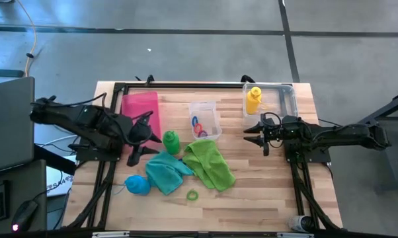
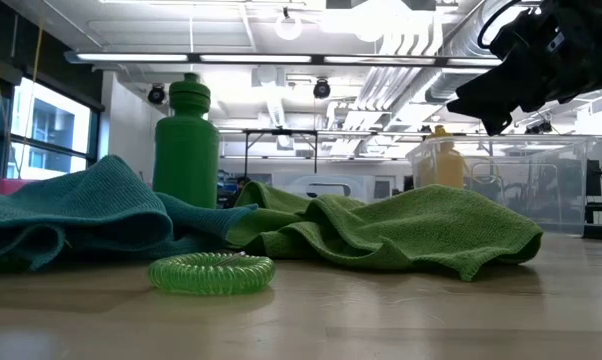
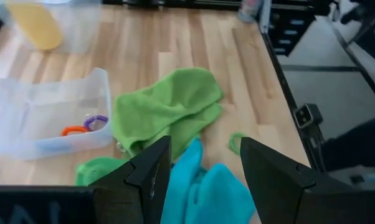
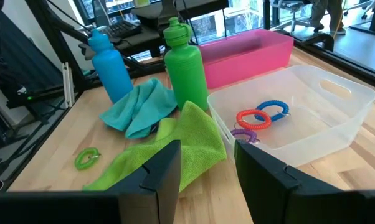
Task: Pick & Place Sports Items
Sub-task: Put the blue microfiber towel into the red bin
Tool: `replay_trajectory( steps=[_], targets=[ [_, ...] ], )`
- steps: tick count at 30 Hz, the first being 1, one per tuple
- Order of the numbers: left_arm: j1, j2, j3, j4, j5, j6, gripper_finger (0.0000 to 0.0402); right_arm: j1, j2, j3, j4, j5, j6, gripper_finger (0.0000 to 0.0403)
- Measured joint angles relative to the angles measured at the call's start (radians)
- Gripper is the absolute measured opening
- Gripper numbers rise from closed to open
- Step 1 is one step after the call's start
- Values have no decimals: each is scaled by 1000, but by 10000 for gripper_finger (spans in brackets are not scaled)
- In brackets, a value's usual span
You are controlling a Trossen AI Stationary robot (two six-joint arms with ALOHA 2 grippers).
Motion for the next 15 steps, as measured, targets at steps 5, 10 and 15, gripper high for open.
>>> replay_trajectory(
  steps=[5,10,15],
  targets=[
    [-33,27,0,-3,0,0,186,0,0,0,0,0,0,142],
    [-40,70,0,-8,2,0,186,0,0,0,-2,0,0,142],
    [-41,97,0,-9,45,-101,186,0,0,0,-2,0,0,142]
  ],
)
